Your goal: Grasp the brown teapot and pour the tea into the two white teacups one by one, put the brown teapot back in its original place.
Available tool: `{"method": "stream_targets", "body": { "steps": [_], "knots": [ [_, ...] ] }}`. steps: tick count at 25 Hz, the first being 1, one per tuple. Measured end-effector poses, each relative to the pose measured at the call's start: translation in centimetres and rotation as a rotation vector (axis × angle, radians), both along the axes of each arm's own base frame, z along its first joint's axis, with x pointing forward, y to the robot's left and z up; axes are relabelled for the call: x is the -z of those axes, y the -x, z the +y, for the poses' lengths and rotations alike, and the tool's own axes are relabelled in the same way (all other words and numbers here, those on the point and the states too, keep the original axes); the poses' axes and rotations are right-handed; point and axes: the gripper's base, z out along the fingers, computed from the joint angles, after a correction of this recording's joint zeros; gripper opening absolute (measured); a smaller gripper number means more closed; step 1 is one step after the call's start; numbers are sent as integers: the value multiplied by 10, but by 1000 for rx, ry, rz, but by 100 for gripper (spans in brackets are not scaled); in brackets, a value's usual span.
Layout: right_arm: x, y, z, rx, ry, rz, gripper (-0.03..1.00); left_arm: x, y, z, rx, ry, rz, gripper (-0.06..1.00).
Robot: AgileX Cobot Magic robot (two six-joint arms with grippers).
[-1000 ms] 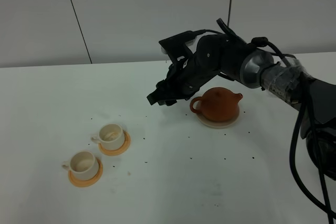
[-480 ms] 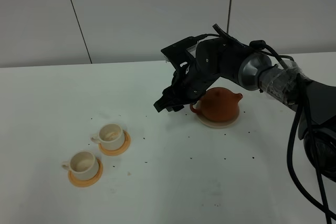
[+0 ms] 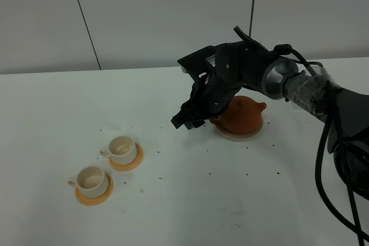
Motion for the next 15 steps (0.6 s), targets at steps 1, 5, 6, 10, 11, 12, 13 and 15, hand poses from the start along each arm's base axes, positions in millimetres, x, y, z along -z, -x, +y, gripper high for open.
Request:
{"method": "stream_targets", "body": {
  "steps": [1,5,6,10,11,12,13,15],
  "knots": [
    [0,0,0,0,0,3,41,0,0,0,0,0,0,24],
    [1,2,0,-3,4,22,41,0,0,0,0,0,0,24],
    [1,2,0,-5,7,28,41,0,0,0,0,0,0,24],
    [2,4,-1,-9,14,48,41,0,0,0,0,0,0,24],
    [2,5,-1,-8,12,53,41,0,0,0,0,0,0,24],
    [2,5,-1,-8,9,57,41,0,0,0,0,0,0,24],
    [2,5,-1,-8,9,63,41,0,0,0,0,0,0,24],
    [2,6,0,-9,8,66,41,0,0,0,0,0,0,24]
  ]
}}
